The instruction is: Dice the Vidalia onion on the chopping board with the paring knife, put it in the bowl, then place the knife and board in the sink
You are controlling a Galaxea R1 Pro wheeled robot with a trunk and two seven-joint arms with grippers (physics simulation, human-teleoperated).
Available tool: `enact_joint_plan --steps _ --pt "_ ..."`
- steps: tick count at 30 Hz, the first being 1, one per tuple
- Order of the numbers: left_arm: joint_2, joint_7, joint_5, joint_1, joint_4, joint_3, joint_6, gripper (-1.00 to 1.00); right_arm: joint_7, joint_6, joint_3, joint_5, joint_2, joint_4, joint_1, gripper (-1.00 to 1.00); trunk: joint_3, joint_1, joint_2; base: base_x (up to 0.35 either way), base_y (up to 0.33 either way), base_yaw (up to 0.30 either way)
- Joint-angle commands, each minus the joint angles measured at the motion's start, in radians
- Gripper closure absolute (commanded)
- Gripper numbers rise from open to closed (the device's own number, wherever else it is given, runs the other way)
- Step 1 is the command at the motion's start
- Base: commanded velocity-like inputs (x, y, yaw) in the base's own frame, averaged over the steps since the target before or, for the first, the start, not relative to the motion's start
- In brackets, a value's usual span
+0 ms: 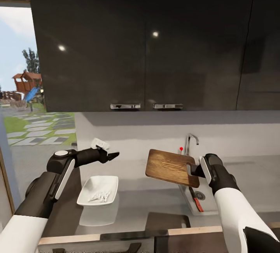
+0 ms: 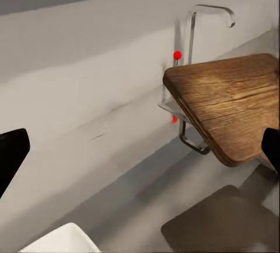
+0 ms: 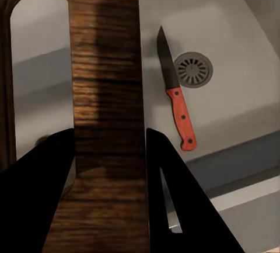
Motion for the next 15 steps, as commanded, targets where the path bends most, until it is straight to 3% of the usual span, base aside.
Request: enact_joint_plan --steps 1,8,11,13,15 --pt "0.002 -0.019 0.002 0.0 -0.001 0.001 0.006 -1.0 0.004 0.004 -0.002 0.006 0.0 -0.001 -0.001 1.0 -0.002 0.0 -0.001 0.0 0.0 -0.035" --pt "0.003 -0.047 0.002 0.0 -0.001 0.006 0.006 -1.0 0.004 0.005 -0.016 0.008 0.0 -0.001 -0.001 1.0 -0.014 0.0 -0.001 0.0 0.0 -0.083" --pt "0.002 -0.049 0.002 0.0 -0.001 0.007 0.005 -1.0 0.003 0.006 -0.057 0.008 0.0 -0.001 -0.001 1.0 -0.018 0.0 -0.001 0.0 0.0 -0.128" --pt "0.002 -0.049 0.002 0.0 -0.001 0.007 0.006 -1.0 0.003 0.006 -0.127 0.008 0.0 -0.001 -0.001 1.0 -0.021 0.0 -0.001 0.0 0.0 -0.135" --pt "0.002 -0.049 0.002 0.0 -0.001 0.007 0.006 -1.0 0.003 0.006 -0.137 0.008 0.0 -0.001 -0.001 1.0 -0.025 0.0 -0.001 0.0 0.0 -0.137"
